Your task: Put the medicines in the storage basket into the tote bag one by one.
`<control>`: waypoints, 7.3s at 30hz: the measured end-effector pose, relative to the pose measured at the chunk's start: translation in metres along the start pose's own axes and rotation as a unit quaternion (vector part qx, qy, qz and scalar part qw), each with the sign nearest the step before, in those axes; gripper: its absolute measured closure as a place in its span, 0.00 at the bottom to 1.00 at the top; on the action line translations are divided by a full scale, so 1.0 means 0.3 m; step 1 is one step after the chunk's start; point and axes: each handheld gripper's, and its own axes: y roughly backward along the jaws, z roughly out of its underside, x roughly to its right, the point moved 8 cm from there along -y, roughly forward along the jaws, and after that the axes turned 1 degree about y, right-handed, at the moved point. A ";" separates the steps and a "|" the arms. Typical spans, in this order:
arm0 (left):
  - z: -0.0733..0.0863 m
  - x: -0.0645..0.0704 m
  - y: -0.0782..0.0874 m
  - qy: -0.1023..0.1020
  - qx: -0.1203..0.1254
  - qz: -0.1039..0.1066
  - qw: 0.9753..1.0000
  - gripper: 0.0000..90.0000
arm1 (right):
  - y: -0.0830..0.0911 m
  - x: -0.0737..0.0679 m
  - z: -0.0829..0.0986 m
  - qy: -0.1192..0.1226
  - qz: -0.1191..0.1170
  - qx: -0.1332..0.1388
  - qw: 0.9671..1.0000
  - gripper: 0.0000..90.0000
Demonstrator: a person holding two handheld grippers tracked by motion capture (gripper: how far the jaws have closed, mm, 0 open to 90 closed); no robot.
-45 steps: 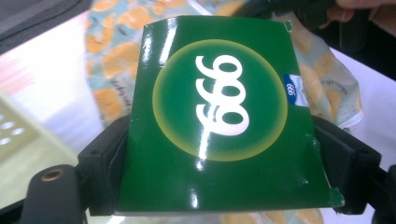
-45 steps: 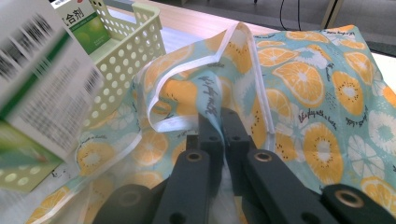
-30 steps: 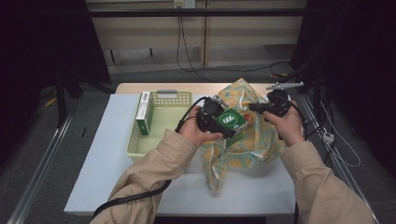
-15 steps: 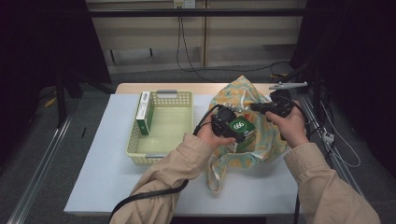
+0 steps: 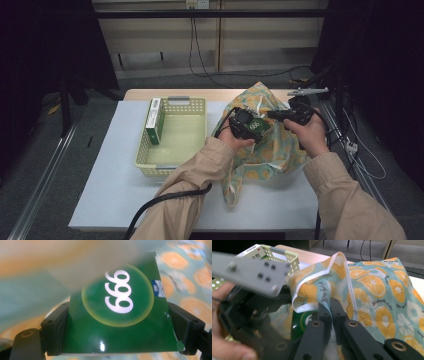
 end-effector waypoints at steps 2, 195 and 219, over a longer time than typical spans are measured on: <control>-0.013 -0.021 -0.012 0.007 0.003 -0.008 1.000 0.19 | -0.009 -0.003 0.004 0.000 -0.001 -0.003 1.000 1.00; 0.117 0.046 0.552 -0.073 0.008 0.110 0.991 0.70 | -0.004 -0.013 0.047 -0.004 -0.001 0.001 1.000 1.00; 0.107 0.158 0.307 -0.058 -0.013 0.104 0.993 0.70 | 0.049 -0.008 -0.003 0.002 0.001 0.013 1.000 1.00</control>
